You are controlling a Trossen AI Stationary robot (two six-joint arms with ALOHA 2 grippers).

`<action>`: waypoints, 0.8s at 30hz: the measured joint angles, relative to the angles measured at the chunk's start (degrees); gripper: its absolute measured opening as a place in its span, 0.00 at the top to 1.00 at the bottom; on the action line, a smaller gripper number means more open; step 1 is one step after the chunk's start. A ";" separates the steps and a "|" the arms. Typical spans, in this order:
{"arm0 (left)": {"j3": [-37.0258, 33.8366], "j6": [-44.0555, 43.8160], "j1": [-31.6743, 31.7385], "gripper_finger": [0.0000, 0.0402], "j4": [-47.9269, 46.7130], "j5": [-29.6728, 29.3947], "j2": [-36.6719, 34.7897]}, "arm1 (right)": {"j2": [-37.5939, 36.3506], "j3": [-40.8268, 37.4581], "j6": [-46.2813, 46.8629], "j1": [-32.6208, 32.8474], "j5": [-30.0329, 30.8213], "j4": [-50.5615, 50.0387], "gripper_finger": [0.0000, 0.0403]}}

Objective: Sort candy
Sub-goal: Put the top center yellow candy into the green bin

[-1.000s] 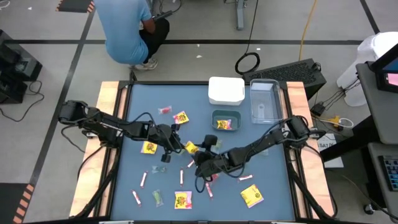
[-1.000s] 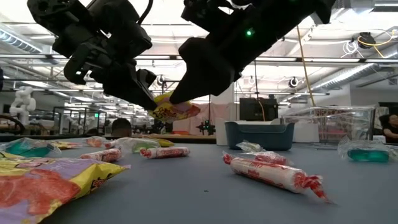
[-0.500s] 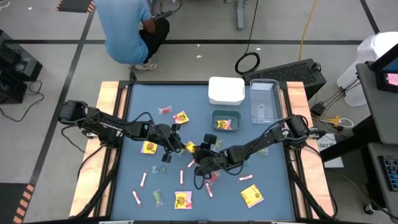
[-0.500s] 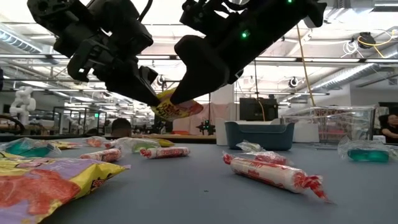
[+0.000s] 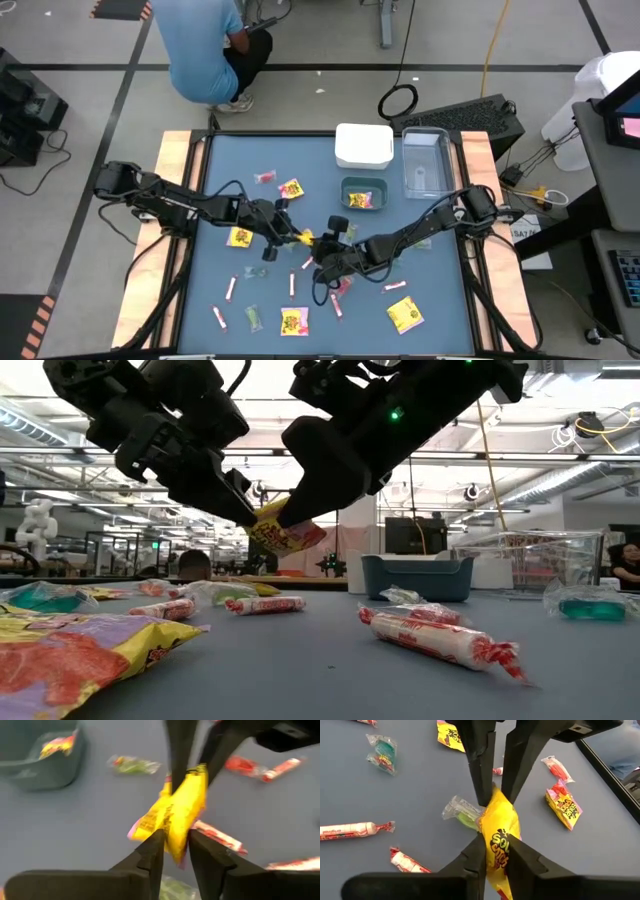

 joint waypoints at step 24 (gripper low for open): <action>-0.02 -10.82 -5.67 0.71 -16.71 -3.59 -9.67 | -8.92 0.02 -11.36 9.44 0.37 -4.79 0.94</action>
